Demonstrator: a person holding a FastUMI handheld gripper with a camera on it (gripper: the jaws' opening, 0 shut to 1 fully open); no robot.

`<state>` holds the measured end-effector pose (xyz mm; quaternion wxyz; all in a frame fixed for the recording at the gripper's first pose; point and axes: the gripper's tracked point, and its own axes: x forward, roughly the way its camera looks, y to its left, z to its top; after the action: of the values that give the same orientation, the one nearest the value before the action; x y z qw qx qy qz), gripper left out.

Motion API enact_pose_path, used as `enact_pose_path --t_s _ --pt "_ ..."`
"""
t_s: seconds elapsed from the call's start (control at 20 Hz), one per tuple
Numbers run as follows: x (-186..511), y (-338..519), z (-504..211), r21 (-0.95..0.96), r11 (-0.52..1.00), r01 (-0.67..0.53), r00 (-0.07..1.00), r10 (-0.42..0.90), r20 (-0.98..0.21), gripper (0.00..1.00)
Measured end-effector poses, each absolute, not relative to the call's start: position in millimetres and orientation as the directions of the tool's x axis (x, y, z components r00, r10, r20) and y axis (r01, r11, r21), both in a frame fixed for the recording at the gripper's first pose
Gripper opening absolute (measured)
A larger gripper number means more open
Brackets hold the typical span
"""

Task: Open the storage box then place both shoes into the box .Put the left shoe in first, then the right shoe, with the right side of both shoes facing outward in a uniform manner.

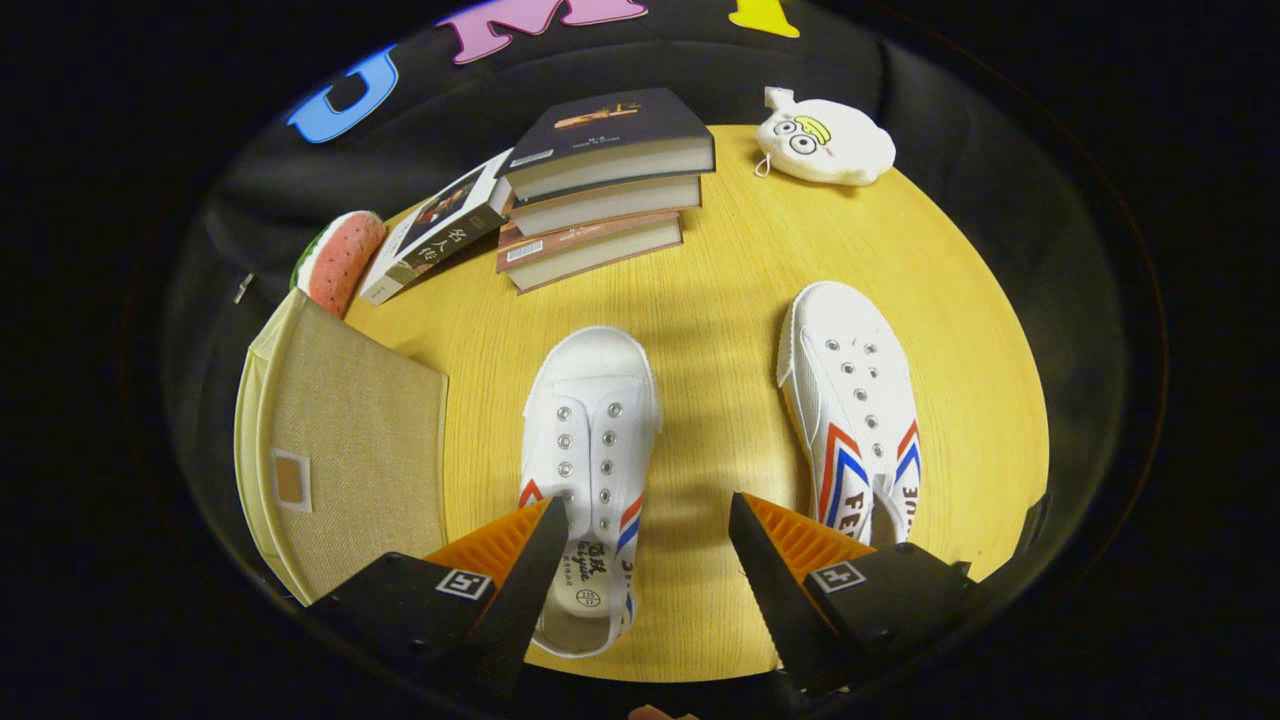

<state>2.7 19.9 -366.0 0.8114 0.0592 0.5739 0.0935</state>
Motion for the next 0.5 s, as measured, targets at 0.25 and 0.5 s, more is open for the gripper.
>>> enact_pose_path --t_s 0.25,0.5 --pt "6 34 -389 0.246 0.963 -0.109 0.276 0.267 -0.923 0.96" --pt "4 49 -391 0.361 0.932 -0.006 0.219 0.354 -0.909 0.44"
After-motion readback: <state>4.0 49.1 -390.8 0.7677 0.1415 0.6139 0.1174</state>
